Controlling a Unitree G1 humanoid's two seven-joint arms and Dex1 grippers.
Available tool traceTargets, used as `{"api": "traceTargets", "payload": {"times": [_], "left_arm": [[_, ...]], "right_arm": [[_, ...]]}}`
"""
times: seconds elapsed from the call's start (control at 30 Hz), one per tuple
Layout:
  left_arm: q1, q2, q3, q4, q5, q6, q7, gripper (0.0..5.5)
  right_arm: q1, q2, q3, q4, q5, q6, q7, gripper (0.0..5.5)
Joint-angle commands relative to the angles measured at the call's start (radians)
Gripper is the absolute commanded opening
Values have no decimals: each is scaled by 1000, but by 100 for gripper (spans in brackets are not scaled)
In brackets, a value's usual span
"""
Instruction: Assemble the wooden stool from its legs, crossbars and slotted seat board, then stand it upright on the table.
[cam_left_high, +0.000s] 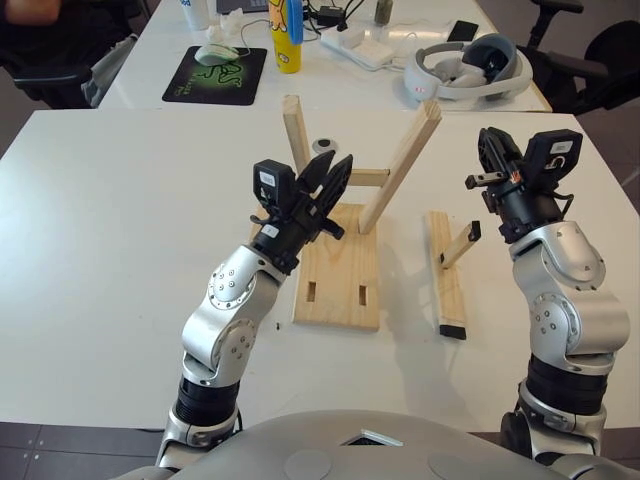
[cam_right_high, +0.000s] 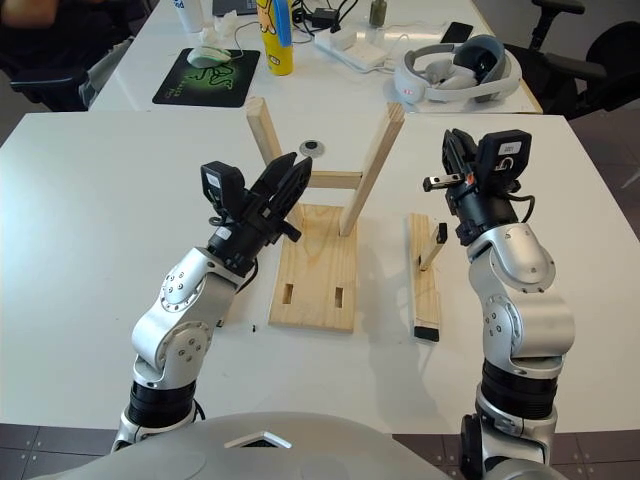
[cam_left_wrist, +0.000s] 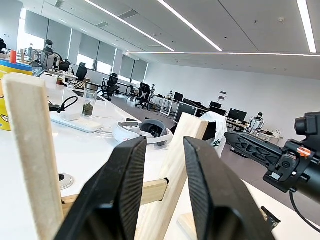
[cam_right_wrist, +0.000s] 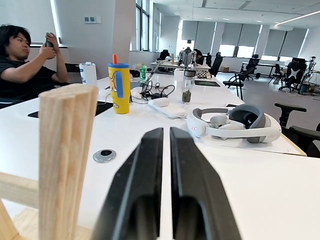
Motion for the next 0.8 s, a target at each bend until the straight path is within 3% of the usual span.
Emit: {"api": "traceTargets", "payload": {"times": [0.03,0.8], "left_arm": [[1,-11,0,13,17,-11,9,135],[-66,9,38,50,-7,17,-46,135]], "right_arm": [[-5,-18,3,23,-8,20,20,2],[102,34,81,68,-105,-76,13,2]]}}
